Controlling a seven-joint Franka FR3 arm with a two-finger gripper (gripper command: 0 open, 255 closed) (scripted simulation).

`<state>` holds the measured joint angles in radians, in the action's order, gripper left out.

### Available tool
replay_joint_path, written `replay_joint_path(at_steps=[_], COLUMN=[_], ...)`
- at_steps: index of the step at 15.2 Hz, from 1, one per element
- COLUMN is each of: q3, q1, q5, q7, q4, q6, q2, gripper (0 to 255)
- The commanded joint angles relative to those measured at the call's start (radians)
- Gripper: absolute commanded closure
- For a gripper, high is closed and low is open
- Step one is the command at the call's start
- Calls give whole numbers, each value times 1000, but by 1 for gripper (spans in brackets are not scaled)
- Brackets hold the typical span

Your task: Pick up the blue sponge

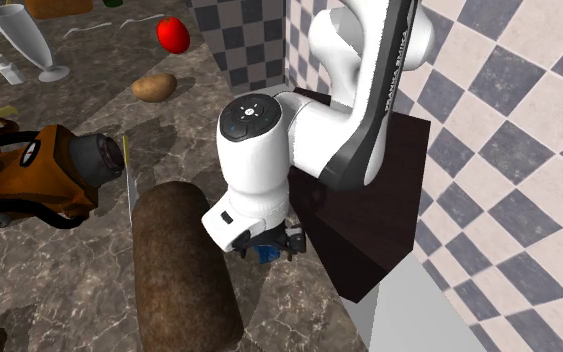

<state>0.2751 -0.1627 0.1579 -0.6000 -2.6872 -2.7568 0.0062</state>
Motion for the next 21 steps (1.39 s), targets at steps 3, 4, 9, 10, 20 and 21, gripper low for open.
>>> replay_joint_path(at_steps=[3, 4, 9, 10, 20, 21], q3=[-2, -1, -1, -1, -1, -3], q1=[-1, -1, -1, -1, 22, 25], q5=[6, 6, 6, 7, -119, -127], q7=[-3, -3, -4, -5, 93, 99], q4=[-3, -3, -3, -1, 11, 14], q6=[-8, -8, -8, -8, 152, 169], q2=[5, 5, 5, 7, -150, -164], gripper=[255, 255, 255, 255, 255, 255])
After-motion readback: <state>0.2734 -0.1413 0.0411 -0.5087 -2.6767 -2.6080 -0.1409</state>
